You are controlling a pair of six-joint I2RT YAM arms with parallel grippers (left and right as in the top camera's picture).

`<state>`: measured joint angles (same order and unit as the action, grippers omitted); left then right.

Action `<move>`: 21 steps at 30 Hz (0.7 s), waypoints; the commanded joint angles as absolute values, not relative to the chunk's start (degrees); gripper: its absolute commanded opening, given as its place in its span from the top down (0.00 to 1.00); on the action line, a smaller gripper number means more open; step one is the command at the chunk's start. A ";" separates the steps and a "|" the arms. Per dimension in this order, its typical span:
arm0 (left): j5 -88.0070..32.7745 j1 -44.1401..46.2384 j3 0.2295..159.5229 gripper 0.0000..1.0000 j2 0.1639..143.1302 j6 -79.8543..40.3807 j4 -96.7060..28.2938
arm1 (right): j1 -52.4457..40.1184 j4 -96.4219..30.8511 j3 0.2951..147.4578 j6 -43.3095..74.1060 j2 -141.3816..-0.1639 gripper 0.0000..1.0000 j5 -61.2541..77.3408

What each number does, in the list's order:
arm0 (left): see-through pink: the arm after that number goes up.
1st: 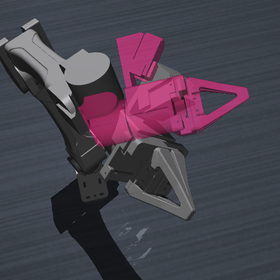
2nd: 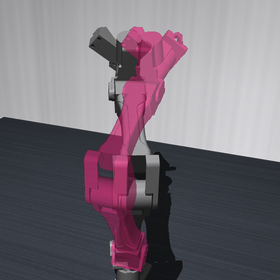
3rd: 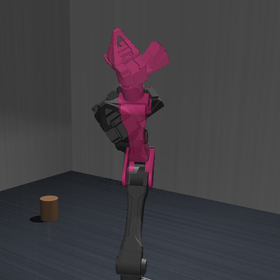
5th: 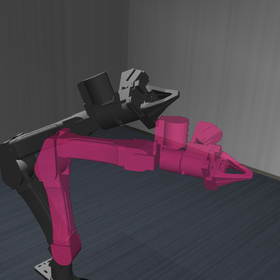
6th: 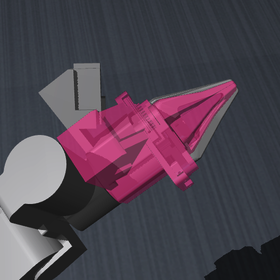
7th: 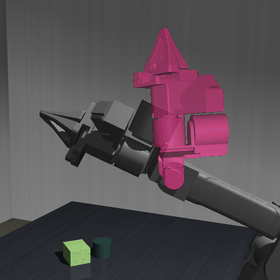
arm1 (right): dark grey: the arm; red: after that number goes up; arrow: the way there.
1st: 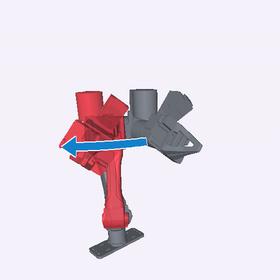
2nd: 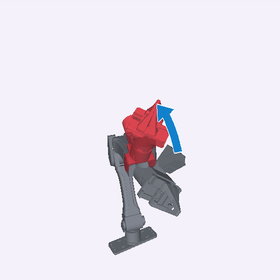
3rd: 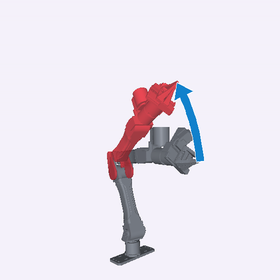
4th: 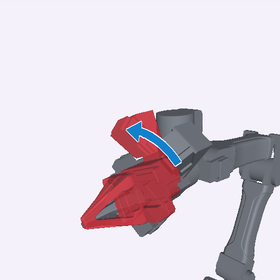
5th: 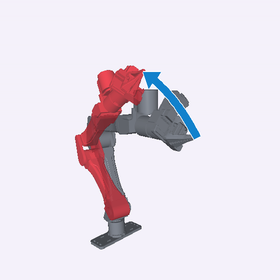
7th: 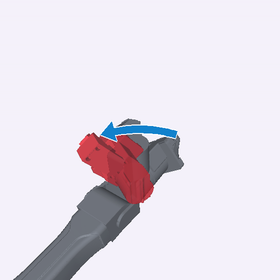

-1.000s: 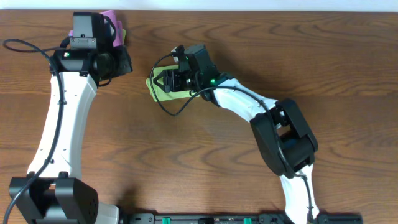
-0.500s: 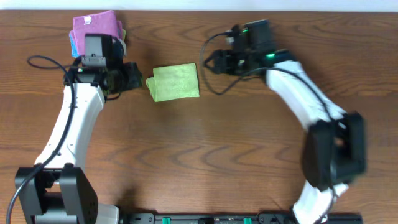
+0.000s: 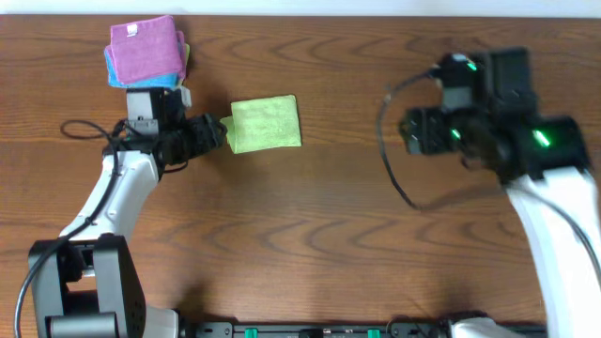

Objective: Fold the cloth
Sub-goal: 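Release the bundle and retract the right gripper to the right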

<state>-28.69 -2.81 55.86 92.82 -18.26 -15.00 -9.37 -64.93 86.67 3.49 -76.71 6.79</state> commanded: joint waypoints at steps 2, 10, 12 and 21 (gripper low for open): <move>-30.89 -3.75 52.27 0.30 92.25 -19.99 -11.84 | -9.02 -68.20 82.46 2.96 -63.00 0.24 -1.69; -30.20 -3.75 50.76 0.23 96.57 -21.87 -5.50 | -9.02 -69.06 56.16 12.10 -29.39 0.10 -3.18; -31.18 -3.75 50.76 0.22 98.52 -22.33 -3.66 | -9.02 -66.08 52.97 13.85 -23.51 0.01 -3.55; -34.89 -3.73 50.76 0.19 105.41 -23.44 3.33 | -9.02 -63.31 46.22 14.79 -13.67 0.01 -15.64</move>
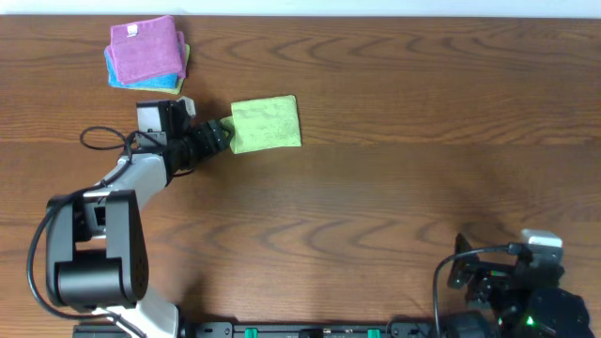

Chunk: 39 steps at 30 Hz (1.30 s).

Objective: Fold the cloth
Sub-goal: 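Release the bundle and retract the right gripper to the right, then grasp the folded green cloth's left edge with the left gripper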

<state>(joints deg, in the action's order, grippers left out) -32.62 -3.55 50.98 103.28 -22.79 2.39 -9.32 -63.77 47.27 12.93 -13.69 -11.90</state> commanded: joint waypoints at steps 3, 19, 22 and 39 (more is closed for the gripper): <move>-36.32 -3.73 50.76 0.19 107.37 -24.08 5.74 | -9.02 -62.17 45.60 14.74 -13.80 0.01 -15.92; -37.60 -0.71 50.78 0.14 108.47 -27.62 13.13 | -9.02 -63.24 45.41 13.89 -13.82 0.01 -20.34; -37.58 -0.16 50.78 0.14 108.47 -27.73 13.15 | -9.02 -63.24 45.41 13.87 -13.82 0.01 -20.34; -46.19 -2.90 50.78 0.14 114.02 -29.98 19.81 | -9.02 -63.24 45.41 13.89 -13.82 0.01 -20.34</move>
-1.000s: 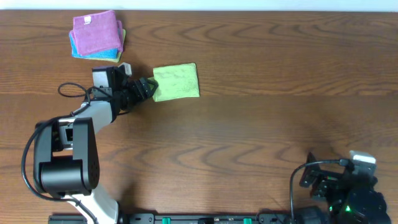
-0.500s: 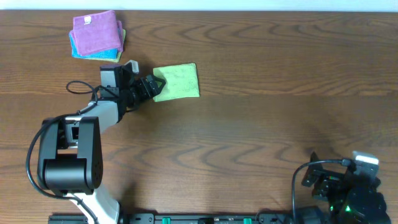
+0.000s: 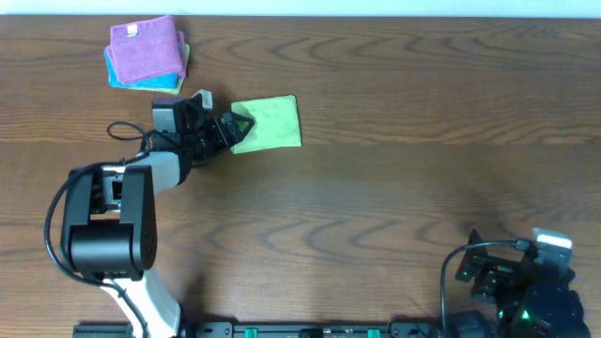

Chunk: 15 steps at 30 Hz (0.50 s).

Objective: Fold the cloth
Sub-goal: 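Grasp the folded green cloth's left edge with the left gripper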

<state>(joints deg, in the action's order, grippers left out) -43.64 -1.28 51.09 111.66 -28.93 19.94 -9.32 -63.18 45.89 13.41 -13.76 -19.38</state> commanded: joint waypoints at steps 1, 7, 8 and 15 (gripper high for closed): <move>-46.35 -3.55 50.78 0.14 114.04 -29.91 19.44 | -9.02 -63.24 45.41 13.89 -13.82 0.01 -20.34; -48.25 -6.33 50.76 0.12 115.15 -27.66 17.17 | -9.02 -63.22 45.41 13.89 -13.82 0.01 -20.34; -48.36 -6.44 50.76 0.12 115.79 -27.66 17.21 | -9.02 -63.20 45.41 13.89 -13.82 0.01 -20.34; -52.23 -6.20 50.78 0.12 121.40 -30.04 21.69 | -9.02 -63.22 45.41 13.89 -13.82 0.01 -20.32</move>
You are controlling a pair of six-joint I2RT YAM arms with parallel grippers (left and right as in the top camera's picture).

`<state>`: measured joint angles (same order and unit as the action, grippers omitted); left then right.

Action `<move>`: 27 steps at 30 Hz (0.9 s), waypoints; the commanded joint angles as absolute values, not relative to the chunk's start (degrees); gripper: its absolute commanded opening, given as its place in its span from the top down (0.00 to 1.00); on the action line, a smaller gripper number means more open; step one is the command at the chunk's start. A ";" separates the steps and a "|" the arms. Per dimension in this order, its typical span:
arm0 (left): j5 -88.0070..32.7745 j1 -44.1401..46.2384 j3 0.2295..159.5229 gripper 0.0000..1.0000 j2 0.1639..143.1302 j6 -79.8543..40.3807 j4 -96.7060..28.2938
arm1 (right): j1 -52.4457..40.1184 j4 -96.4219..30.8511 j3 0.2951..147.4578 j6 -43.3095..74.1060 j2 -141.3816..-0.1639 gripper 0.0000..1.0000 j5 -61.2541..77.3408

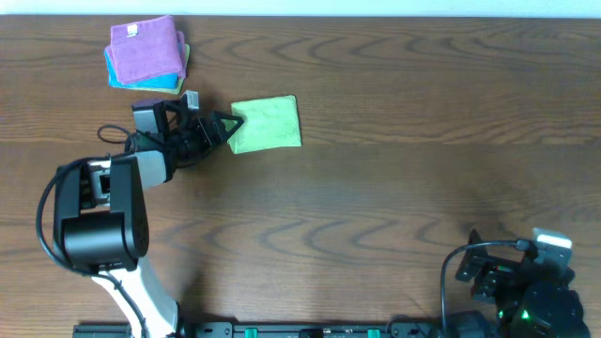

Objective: Fold the cloth
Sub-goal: 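Grasp the folded green cloth's left edge with the left gripper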

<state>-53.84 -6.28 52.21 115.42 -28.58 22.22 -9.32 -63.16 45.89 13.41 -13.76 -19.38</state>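
Note:
A green cloth (267,123) lies folded into a small rectangle on the wooden table (394,160), left of the middle toward the back. My left gripper (231,130) sits at the cloth's left edge with its fingers spread, and nothing is lifted. My right arm (518,286) is tucked low at the front right corner, far from the cloth. Its fingers cannot be made out there.
A stack of folded cloths (146,53), purple on top of blue and yellow, lies at the back left, just behind the left arm. A black cable (449,282) loops beside the right arm at the table's front edge.
The left gripper has drawn back slightly to the left. It covered the cloth's left corner before and now sits at the cloth's edge. The cloth and the right arm have not moved.
At first the left gripper was at the folded green cloth's left edge and the right arm hovered at the back right. Then the right arm was down at the front right corner. The left gripper stayed by the cloth, shifting slightly, and the cloth kept its place.

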 commanded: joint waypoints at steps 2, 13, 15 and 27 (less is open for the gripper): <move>-53.63 -6.17 50.78 0.12 123.20 -31.33 23.97 | -9.02 -63.22 45.41 13.89 -13.82 0.01 -20.32; -54.17 -2.50 50.92 0.14 128.22 -34.33 29.02 | -9.02 -63.20 45.41 13.89 -13.82 0.01 -20.32; -53.41 -1.37 50.92 0.15 128.29 -34.30 28.97 | -9.02 -63.20 45.41 13.89 -13.82 0.01 -20.34; -51.24 0.78 52.34 0.94 128.31 -34.33 28.99 | -9.02 -63.22 45.41 13.89 -13.82 0.01 -20.32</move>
<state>-56.62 0.60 54.04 123.52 -35.07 31.09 -9.32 -63.18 45.89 13.41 -13.76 -19.55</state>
